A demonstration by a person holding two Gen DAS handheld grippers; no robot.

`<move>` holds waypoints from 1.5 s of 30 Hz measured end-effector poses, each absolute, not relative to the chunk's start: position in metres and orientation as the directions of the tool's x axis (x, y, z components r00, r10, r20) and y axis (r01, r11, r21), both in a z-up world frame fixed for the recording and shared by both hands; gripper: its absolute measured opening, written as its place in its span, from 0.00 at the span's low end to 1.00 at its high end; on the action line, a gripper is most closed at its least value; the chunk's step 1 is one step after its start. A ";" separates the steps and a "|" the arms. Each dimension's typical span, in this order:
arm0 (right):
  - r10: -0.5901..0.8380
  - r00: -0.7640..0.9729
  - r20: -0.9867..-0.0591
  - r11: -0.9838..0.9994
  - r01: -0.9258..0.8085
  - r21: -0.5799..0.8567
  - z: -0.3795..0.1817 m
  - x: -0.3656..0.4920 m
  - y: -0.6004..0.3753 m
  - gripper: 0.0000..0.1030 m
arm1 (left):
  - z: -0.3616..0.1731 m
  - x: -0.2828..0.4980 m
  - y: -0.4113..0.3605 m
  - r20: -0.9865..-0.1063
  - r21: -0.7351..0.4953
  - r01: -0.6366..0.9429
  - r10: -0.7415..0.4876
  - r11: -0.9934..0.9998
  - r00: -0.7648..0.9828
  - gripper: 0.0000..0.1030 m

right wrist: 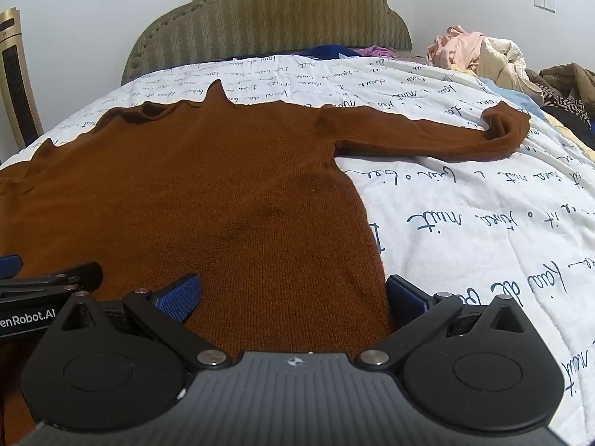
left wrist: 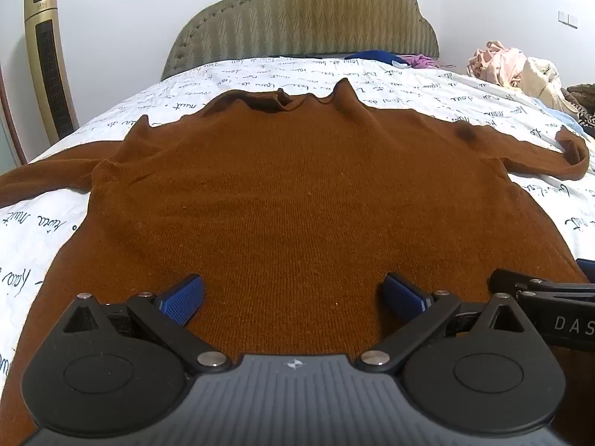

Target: Fold small clothes

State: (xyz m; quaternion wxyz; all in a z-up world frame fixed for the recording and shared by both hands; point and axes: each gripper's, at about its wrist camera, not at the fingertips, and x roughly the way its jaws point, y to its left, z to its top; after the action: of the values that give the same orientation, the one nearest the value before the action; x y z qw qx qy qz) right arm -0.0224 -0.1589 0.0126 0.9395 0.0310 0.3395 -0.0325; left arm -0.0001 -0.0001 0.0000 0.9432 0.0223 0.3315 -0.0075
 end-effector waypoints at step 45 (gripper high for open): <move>-0.034 0.768 -0.640 0.995 0.083 0.047 0.013 -0.023 -0.160 1.00 | 0.000 0.000 0.000 -0.628 0.025 0.029 -0.007 0.999 0.778 1.00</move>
State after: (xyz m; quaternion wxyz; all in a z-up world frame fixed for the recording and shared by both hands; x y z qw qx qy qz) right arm -0.0233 -0.1602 0.0128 0.9394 0.0361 0.3395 -0.0309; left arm 0.0000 0.0002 0.0001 0.9427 0.0168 0.3332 -0.0094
